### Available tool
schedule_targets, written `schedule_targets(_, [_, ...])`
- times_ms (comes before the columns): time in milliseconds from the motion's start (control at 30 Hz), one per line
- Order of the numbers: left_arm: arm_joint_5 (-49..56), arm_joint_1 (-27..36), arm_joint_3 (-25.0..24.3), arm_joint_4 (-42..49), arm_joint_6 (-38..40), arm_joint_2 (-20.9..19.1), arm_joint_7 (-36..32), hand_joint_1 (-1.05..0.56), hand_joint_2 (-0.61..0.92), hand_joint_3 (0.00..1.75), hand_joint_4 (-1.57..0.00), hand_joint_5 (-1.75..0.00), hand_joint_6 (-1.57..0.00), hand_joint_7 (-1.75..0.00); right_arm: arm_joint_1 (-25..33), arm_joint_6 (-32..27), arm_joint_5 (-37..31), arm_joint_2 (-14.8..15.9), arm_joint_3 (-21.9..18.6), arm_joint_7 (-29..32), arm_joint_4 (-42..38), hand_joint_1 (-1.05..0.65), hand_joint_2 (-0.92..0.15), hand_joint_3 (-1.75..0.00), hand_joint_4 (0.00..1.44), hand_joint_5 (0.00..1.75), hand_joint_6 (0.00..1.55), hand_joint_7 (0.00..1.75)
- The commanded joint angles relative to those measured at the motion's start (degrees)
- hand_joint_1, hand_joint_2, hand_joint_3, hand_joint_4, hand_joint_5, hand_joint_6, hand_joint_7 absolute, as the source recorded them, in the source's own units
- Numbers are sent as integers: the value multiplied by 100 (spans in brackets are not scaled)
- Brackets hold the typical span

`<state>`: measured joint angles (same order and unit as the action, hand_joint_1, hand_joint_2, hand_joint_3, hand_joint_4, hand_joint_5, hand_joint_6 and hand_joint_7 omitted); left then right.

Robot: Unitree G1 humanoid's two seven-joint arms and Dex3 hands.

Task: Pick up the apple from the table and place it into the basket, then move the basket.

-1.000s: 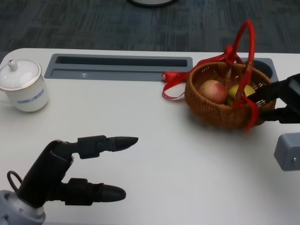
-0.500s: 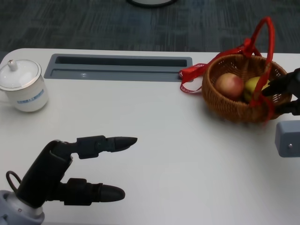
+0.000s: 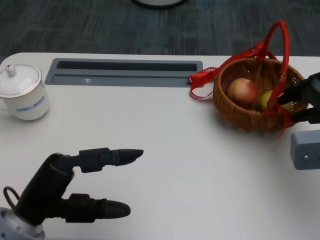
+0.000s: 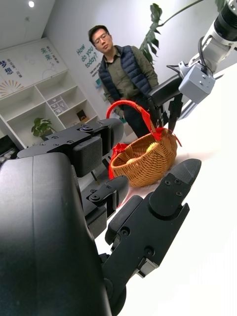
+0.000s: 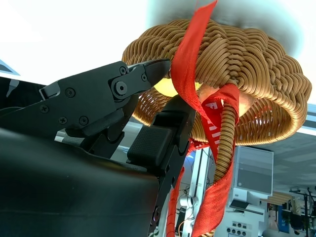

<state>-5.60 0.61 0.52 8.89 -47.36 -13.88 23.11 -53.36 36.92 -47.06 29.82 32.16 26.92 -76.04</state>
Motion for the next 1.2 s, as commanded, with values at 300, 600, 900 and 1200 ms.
schedule_targets(300, [28, 9, -92, -83, 25, -103, -60, -38, 68, 0, -88, 0, -81, 0, 207, 797, 630, 120, -505, -80, 136, -50, -72, 0, 61, 0, 52, 0])
schedule_targets(600, [13, -50, -77, -34, 13, -88, -36, -39, 68, 0, -88, 0, -81, 0, 567, 1111, 1787, 333, -1348, -1698, 765, -67, -77, 0, 33, 0, 27, 0])
schedule_targets(900, [-7, -28, -84, -32, -62, -101, -18, -41, 68, 0, -89, 0, -81, 0, 875, 1133, 2437, 620, -1943, -2615, 892, -66, -76, 0, 39, 3, 36, 3])
schedule_targets(1200, [-84, -44, -69, -17, -87, -132, 39, -41, 69, 0, -88, 0, -81, 0, 895, 715, 2516, 830, -2160, -2904, 556, -62, -73, 0, 51, 3, 50, 3])
